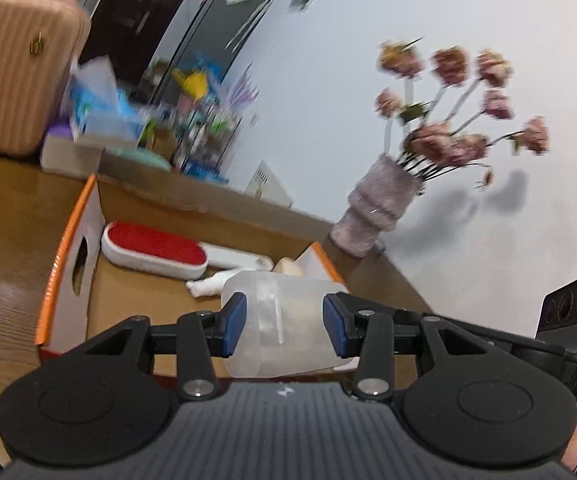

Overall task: Organize rigid objects
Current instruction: 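Lift the jug with both tools and lower it into the cardboard box, then open both tools to release the jug and withdraw from the box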

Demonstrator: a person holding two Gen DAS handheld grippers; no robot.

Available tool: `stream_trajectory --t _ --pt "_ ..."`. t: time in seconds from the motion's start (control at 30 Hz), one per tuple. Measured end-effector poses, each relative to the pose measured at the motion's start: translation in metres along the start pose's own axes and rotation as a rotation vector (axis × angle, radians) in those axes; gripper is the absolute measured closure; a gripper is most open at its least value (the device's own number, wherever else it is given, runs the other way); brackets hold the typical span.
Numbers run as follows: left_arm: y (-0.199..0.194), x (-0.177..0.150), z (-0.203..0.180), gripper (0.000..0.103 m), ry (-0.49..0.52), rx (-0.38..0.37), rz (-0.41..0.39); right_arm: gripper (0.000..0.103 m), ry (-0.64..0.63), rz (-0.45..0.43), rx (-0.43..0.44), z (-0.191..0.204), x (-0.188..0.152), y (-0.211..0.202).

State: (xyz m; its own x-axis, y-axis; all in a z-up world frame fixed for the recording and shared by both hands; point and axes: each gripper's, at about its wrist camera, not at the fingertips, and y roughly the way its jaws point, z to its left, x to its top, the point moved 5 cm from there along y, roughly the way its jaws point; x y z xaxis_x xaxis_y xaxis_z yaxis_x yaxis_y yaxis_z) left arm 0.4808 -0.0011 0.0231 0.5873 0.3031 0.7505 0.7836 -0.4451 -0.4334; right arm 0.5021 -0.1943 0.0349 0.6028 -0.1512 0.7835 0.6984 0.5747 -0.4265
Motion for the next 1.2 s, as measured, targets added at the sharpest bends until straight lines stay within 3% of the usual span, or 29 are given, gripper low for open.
stream_trajectory --t 0.17,0.33,0.6,0.83,0.97,1.2 --pt "0.044 -0.002 0.026 0.061 -0.045 0.038 0.099 0.080 0.009 0.087 -0.067 -0.024 0.006 0.049" --pt "0.072 -0.011 0.054 0.061 -0.108 0.066 0.183 0.080 0.045 0.189 -0.096 -0.044 -0.012 0.082" --pt "0.075 -0.016 0.065 0.060 -0.141 0.056 0.191 0.077 0.003 0.252 -0.137 -0.044 -0.029 0.098" --pt "0.024 0.004 0.049 0.039 -0.033 0.107 0.086 0.072 -0.074 0.198 -0.189 -0.034 -0.018 0.068" --pt "-0.010 0.005 0.038 0.032 0.104 0.229 0.003 0.065 -0.107 0.134 -0.197 -0.023 -0.010 0.031" --pt "-0.074 -0.012 0.014 0.017 0.235 0.322 -0.102 0.059 -0.302 -0.024 -0.254 0.018 -0.010 -0.041"
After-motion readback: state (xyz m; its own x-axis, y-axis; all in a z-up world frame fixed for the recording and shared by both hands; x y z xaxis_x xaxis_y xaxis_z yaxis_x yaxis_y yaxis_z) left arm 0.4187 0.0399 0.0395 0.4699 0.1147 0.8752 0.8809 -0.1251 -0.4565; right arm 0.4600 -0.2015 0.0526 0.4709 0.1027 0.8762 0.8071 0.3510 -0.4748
